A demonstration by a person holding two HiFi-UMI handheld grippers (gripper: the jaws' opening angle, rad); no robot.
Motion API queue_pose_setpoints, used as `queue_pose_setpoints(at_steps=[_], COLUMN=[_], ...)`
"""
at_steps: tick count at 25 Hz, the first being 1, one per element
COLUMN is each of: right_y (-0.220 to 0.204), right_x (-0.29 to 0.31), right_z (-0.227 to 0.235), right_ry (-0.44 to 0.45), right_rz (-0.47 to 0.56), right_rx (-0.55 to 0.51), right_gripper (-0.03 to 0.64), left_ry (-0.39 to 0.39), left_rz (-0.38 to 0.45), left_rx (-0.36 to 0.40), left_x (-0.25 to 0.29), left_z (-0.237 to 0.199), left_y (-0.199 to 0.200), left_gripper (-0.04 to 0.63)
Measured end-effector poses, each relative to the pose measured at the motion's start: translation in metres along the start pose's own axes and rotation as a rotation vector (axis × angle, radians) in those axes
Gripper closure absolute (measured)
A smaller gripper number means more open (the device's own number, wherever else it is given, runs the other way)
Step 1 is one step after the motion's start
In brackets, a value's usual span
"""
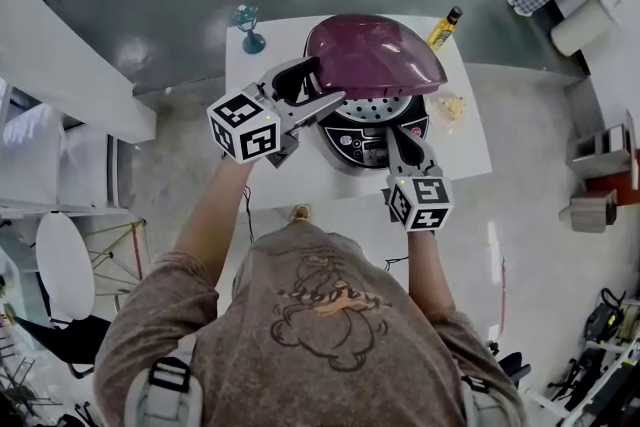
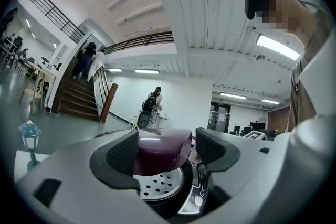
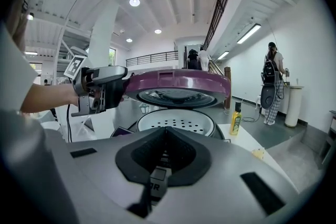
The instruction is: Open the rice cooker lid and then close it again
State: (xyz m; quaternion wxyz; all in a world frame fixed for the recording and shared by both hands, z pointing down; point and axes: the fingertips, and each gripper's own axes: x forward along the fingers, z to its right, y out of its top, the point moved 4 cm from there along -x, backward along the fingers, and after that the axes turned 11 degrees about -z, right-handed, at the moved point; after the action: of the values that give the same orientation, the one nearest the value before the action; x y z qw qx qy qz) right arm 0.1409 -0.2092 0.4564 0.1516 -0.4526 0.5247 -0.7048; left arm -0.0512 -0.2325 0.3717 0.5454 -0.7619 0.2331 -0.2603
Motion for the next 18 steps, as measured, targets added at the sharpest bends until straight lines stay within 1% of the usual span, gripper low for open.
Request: queue_pose_setpoints(at_steps=[7, 10, 13, 18], right_y=[0.001, 0.001, -0.001, 0.005], right_x=[-0.001, -0.003, -0.005, -0.011], right_z=[0.001, 0.003, 0.008, 0.014], right_ry=[0.013, 0.018, 0.014, 0.015], right_rz=[0.021, 0.029, 0.016, 0.025], right_rx=[0.016, 0.043, 0.074, 0.096], right_gripper=[0.612, 0.612, 0.612, 0.612], left_ry=[0.007, 0.008, 0.003, 0.009], left_rz=[-0.019, -0.036, -0.052, -0.051], left_rx=[-0.005, -0.008, -0.018, -0.039], left_x=[0.001, 0.002, 0.003, 0.003], left_z=[0.001, 0.003, 0.004, 0.003], left_y=[-0.011, -0.019, -0.027, -0.036], left_gripper=[0.256, 0.258, 0.258, 0.258])
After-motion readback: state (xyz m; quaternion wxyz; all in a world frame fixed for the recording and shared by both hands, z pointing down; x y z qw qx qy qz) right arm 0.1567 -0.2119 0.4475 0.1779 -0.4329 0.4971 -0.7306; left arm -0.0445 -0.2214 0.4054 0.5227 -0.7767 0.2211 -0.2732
